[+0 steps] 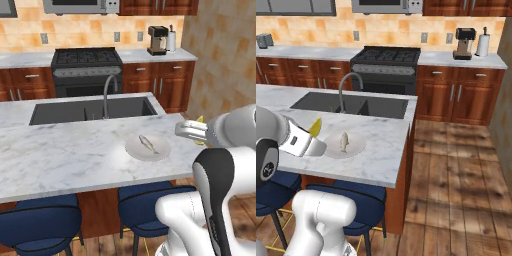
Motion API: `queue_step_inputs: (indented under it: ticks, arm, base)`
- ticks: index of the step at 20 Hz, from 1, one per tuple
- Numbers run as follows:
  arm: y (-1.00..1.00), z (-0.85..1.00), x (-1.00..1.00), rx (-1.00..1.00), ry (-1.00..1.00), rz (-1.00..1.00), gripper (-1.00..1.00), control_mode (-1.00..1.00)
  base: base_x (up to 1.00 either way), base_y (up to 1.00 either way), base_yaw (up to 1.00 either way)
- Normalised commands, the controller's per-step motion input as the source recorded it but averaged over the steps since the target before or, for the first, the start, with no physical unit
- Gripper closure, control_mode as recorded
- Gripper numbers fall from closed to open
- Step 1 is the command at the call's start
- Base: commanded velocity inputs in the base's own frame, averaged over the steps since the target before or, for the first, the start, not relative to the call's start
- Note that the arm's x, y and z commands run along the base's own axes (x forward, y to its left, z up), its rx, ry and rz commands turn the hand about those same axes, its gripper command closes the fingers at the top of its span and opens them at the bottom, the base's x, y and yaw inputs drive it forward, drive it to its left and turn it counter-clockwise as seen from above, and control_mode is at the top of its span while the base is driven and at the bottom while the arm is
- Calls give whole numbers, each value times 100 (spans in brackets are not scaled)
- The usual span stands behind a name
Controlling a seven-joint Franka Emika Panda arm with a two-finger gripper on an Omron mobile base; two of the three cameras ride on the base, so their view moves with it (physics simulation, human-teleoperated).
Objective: Take the lemon wedge from the fridge and place it on the plate with fish on the dining counter.
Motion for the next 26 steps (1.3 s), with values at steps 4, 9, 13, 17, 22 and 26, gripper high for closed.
queue_step_inputs:
  ticks: [4,9,13,17,22,26]
  arm:
    - [-25,0,58,6,13,0,100,-100]
    - [-20,-14,80,4,20,0,100,-100]
    - [1,-16,16,-4,14,2,100,-100]
    - [3,-32,25,0,3,25,100,-100]
    - [0,-46,43,-3,0,42,100,-100]
    - [13,-51,58,-20,16,10,100,-100]
  base:
    - [0,0,0]
    - [0,0,0]
    - [0,0,0]
    - [0,0,0]
    - [0,0,0]
    - [0,0,0]
